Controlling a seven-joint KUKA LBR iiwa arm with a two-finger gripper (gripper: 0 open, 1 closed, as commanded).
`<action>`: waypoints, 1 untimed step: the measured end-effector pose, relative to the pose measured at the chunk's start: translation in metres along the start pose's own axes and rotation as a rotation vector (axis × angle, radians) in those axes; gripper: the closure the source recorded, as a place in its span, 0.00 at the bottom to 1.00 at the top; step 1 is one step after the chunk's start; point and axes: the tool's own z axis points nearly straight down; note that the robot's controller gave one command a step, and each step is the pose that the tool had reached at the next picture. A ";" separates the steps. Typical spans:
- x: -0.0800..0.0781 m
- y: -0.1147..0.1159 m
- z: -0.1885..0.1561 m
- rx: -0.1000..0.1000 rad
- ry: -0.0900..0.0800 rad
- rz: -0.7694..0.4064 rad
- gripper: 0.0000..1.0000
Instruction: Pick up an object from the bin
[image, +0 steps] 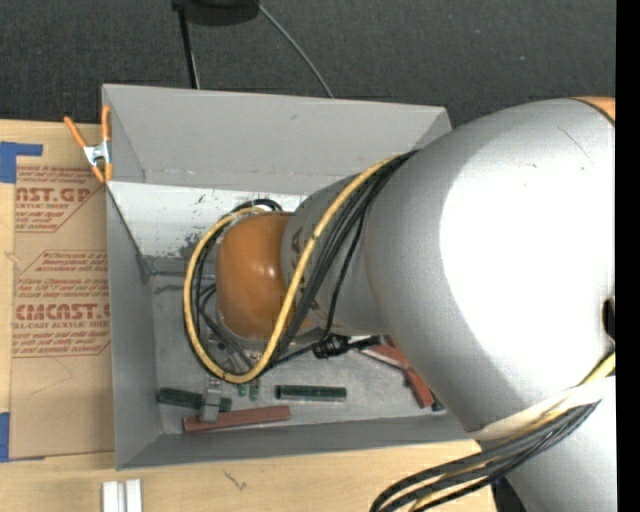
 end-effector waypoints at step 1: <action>0.015 0.019 0.000 -0.002 0.001 0.036 1.00</action>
Offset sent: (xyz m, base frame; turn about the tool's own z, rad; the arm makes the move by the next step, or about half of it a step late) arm 0.0000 0.0000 0.0000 0.0000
